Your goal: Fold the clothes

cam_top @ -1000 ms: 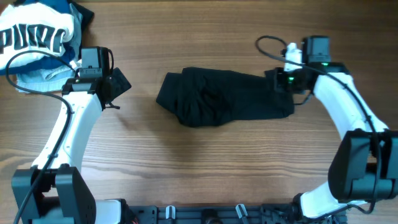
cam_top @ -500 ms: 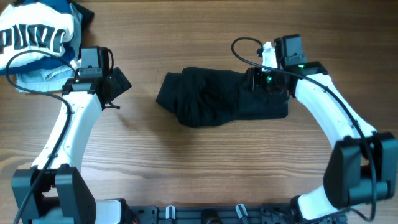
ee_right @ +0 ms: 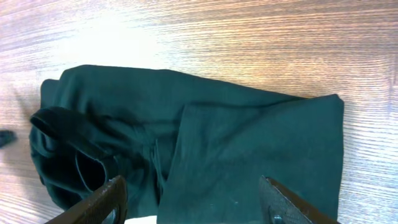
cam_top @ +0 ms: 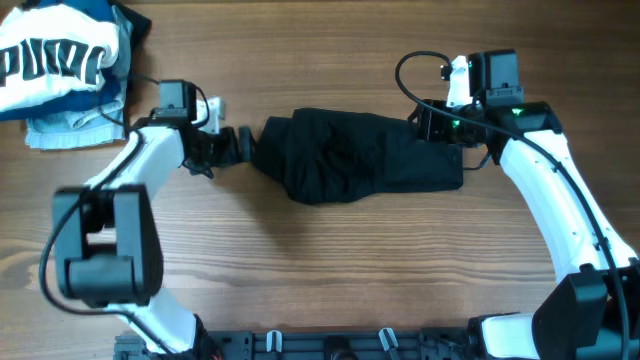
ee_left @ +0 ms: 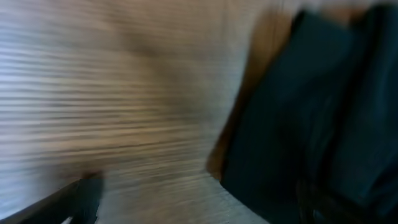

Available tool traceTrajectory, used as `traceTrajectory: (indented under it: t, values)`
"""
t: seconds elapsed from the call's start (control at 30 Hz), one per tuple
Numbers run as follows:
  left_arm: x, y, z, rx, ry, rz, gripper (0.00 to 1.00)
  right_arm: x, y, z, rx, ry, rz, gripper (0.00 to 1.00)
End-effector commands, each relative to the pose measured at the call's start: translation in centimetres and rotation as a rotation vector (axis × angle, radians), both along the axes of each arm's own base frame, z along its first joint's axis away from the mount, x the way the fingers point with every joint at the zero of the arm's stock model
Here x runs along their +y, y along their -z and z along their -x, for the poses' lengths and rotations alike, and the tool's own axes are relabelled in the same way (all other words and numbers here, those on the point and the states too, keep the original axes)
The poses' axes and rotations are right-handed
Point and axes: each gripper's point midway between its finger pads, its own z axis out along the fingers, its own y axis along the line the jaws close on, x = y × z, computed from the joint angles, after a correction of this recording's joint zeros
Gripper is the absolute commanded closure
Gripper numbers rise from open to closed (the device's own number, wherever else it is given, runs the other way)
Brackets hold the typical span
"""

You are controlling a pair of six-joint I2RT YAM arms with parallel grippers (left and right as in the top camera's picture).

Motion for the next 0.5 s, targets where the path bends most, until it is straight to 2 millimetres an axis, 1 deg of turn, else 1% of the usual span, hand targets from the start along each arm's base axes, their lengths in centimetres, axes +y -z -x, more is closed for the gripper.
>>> traceTrajectory:
  t: [0.0,0.1,0.17,0.2,0.3,0.37,0.4,0.47]
  values:
    - [-3.3,0.0,0.9,-0.02,0.183,0.17,0.0,-0.4,-0.9,-0.4,-0.031,0.002,0.025,0.32]
    - [-4.2,-0.3,1.3,-0.037,0.243,0.221,0.0,-0.4,-0.9,-0.5,-0.035,0.002,0.025,0.32]
    - [-4.7,0.0,1.6,-0.028,0.262,0.236,0.0,-0.4,-0.9,-0.5,-0.036,0.003,0.024,0.32]
    - [-5.0,0.3,1.8,-0.017,0.269,0.237,0.0,-0.4,-0.9,-0.5,-0.035,0.003,0.024,0.32]
    - [-6.3,2.1,2.6,0.03,0.305,0.237,0.0,-0.4,-1.0,-0.6,-0.038,0.003,0.024,0.32]
    - [-7.1,3.2,2.9,0.05,0.32,0.237,0.04,-0.4,-1.0,-0.6,-0.038,0.002,0.024,0.32]
    - [-7.6,3.6,3.0,0.051,0.328,0.237,0.05,-0.4,-1.0,-0.6,-0.038,0.002,0.024,0.32]
    - [-8.4,3.8,2.9,0.043,0.347,0.235,0.11,-0.4,-1.0,-0.6,-0.039,0.003,0.024,0.32]
